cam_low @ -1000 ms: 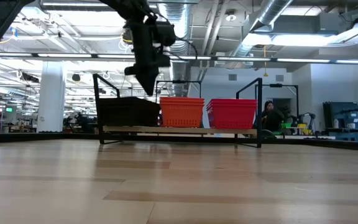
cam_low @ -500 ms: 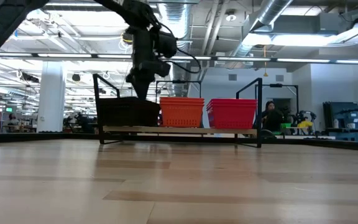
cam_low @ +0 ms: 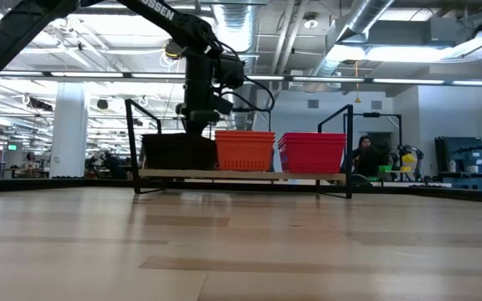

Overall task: Stack baskets on shelf by color
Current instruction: Adjust all the stacked bins on the shelf

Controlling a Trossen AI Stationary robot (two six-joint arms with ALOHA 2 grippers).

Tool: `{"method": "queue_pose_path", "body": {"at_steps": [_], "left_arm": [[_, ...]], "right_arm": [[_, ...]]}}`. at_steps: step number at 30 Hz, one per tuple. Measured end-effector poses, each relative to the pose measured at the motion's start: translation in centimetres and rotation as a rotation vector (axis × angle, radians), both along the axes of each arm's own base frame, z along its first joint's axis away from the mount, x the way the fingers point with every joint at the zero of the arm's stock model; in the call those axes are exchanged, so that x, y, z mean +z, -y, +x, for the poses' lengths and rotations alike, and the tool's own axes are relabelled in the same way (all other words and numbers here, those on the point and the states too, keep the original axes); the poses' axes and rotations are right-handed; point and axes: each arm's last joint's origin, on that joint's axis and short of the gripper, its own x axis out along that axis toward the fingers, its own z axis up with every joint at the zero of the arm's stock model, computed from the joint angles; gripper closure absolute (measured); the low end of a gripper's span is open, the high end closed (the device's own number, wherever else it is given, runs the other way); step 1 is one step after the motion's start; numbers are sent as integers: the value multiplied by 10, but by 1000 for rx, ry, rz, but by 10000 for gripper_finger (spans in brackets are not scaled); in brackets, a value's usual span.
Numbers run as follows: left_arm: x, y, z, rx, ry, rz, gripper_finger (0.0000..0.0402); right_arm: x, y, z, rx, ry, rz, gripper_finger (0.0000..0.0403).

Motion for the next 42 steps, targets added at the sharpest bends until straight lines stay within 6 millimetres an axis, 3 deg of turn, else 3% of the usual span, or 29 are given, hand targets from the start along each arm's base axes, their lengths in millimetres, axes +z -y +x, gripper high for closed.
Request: {"method": "queue_pose_path", "body": {"at_steps": [14, 19, 25, 42], "left_arm": [[0, -1, -1, 223, 65, 14, 401], [0, -1, -1, 224, 68, 17, 402], [0, 1, -8, 414, 50, 23, 401], [1, 67, 0, 530, -119, -141, 402]], "right_arm": [[0, 0, 0, 0, 0, 0, 282], [0, 0, 0, 0, -1, 0, 282], [0, 0, 0, 0, -1, 0, 282], [-7, 2, 7, 0, -34, 28, 282]]}}
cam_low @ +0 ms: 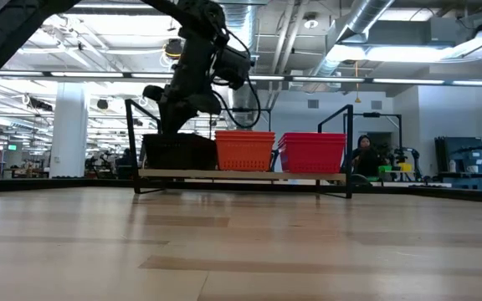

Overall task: Stack baskets on shelf by color
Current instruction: Adjust all the stacked bins on the shelf

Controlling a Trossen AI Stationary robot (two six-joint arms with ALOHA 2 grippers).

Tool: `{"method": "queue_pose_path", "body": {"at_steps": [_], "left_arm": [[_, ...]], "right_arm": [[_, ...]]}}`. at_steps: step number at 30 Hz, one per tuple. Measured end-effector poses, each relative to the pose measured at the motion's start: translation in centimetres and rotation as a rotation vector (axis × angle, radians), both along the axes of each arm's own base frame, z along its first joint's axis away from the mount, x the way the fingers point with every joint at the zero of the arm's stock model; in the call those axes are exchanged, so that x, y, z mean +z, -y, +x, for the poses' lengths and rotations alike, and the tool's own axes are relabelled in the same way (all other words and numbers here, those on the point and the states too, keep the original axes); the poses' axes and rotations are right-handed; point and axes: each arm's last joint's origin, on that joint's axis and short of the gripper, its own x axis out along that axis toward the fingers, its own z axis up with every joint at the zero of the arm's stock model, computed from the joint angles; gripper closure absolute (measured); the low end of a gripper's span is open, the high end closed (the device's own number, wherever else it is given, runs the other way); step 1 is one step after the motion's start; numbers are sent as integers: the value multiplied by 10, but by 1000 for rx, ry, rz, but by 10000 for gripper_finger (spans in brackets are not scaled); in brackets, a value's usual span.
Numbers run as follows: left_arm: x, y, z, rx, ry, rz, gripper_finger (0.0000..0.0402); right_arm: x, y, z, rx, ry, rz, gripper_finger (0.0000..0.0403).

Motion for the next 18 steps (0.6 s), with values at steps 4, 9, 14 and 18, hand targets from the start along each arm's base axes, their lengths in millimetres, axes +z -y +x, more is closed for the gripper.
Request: {"method": "queue_pose_path", "body": {"at_steps": [4, 9, 14, 18], "left_arm": [[0, 18, 7, -5, 8, -28, 401], [-1, 37, 18, -2, 56, -23, 401], [-2, 42, 30, -19, 158, 8, 401], [-2, 37, 34, -34, 189, 62, 401]], "right_arm": [[-2, 1, 2, 0, -13, 3, 282], [-2, 1, 2, 0, -19, 0, 282], [-2, 1, 2, 1, -25, -4, 282], [-2, 1, 2, 1, -29, -6, 282]]}}
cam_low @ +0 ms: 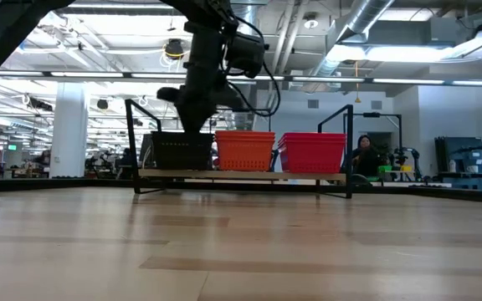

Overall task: Stack baskets on shelf by color
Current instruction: Adjust all the stacked bins on the shelf

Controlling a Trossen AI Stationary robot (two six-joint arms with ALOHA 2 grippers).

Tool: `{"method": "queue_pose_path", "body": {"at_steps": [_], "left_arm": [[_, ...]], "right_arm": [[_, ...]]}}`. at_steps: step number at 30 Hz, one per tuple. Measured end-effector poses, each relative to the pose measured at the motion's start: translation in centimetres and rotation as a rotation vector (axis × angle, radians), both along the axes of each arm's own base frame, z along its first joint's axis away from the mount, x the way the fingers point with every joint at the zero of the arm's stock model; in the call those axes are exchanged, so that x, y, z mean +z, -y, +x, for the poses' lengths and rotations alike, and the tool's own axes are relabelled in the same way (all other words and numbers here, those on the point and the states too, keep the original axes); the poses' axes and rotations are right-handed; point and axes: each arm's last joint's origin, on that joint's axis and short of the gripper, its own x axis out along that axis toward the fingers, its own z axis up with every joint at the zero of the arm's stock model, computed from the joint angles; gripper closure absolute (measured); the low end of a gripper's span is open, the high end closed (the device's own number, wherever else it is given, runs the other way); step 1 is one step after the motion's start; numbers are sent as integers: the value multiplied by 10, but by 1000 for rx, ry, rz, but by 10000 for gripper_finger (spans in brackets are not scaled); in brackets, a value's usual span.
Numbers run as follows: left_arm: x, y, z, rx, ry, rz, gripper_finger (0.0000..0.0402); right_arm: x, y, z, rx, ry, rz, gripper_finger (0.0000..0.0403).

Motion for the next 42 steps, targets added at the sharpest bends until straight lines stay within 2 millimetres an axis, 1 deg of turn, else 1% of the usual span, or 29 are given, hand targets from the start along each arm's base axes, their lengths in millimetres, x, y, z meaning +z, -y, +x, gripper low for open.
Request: {"method": "queue_pose_path", "body": {"at_steps": [2, 4, 6, 8, 9, 12, 14, 16, 19, 21, 23, 25, 29, 33, 37, 40, 42], "left_arm": [[2, -2, -4, 4, -44, 34, 401], [10, -3, -8, 9, -98, 82, 401], [21, -4, -10, 18, -116, 129, 401], [37, 0, -11, 34, -128, 156, 401], [46, 3, -9, 38, -106, 167, 401], [68, 19, 0, 9, 1, 165, 401], [80, 38, 6, -58, 54, 155, 401], [84, 60, 9, -147, 67, 133, 402], [80, 93, 15, -270, 58, 114, 402], [75, 110, 17, -325, 41, 114, 401], [66, 124, 17, -340, 12, 108, 401], [55, 131, 17, -311, 2, 81, 401], [34, 137, 15, -278, -31, 15, 401], [9, 138, 17, -274, -22, 3, 401], [-2, 132, 13, -276, -81, 144, 402], [-2, 128, 13, -295, -103, 276, 401], [-2, 125, 12, -321, -127, 317, 401]], "right_arm": [[0, 0, 0, 0, -1, 0, 282], [-1, 0, 0, 0, -8, 2, 282], [-2, 0, 0, 0, -22, 9, 282], [-3, 0, 0, 0, -27, 11, 282], [-3, 0, 0, 0, -27, 11, 282], [-3, 0, 0, 0, -27, 11, 282], [-3, 0, 0, 0, -27, 11, 282], [-3, 0, 0, 0, -27, 11, 282], [-3, 0, 0, 0, -28, 10, 282], [-3, 0, 0, 0, -28, 9, 282], [-3, 0, 0, 1, -36, 3, 282], [-2, 0, 0, 2, -39, -5, 282], [-1, 0, 0, 2, -36, -8, 282], [-1, 0, 0, 3, -43, -13, 282], [-1, 0, 0, 4, -59, -22, 282], [-1, 0, 0, 4, -60, -22, 282], [-1, 0, 0, 3, -60, -22, 282]]}}
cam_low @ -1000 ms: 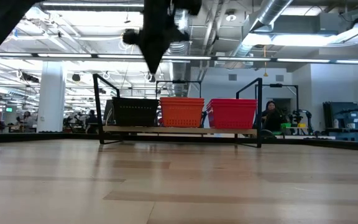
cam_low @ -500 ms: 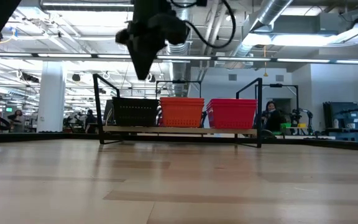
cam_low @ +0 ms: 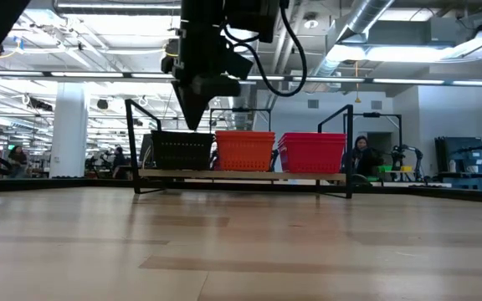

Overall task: Stack baskets on shelf by color
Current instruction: Adjust all the stacked bins on the shelf

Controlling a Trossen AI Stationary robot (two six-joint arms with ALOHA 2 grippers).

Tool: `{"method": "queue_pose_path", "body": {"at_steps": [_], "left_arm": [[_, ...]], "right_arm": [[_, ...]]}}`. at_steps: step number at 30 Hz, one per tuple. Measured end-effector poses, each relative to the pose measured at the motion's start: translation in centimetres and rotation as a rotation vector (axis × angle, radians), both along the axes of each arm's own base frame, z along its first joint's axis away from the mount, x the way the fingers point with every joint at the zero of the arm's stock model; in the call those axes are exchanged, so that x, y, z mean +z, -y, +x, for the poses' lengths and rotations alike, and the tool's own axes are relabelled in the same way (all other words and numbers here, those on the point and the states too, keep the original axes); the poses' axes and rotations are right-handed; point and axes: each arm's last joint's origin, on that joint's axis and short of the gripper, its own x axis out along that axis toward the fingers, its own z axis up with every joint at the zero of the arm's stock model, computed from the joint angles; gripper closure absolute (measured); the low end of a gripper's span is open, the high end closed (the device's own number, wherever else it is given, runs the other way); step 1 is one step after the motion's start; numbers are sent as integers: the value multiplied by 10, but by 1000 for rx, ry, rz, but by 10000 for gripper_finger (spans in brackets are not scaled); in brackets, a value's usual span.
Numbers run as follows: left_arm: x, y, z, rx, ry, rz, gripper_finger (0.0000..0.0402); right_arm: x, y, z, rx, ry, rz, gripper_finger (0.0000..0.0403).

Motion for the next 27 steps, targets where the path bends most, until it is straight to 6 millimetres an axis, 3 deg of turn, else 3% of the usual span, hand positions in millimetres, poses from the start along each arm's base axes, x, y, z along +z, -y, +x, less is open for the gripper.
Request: {"method": "queue_pose_path", "body": {"at_steps": [9, 18, 27], "left_arm": [[-2, -10, 0, 17, -11, -35, 401], [6, 16, 1, 102, 74, -81, 401], [-22, 2, -9, 63, -47, -55, 402]], "right_arm": [[0, 0, 0, 0, 1, 2, 282], [0, 0, 0, 0, 5, 1, 282], [1, 0, 0, 0, 12, -1, 282]]}}
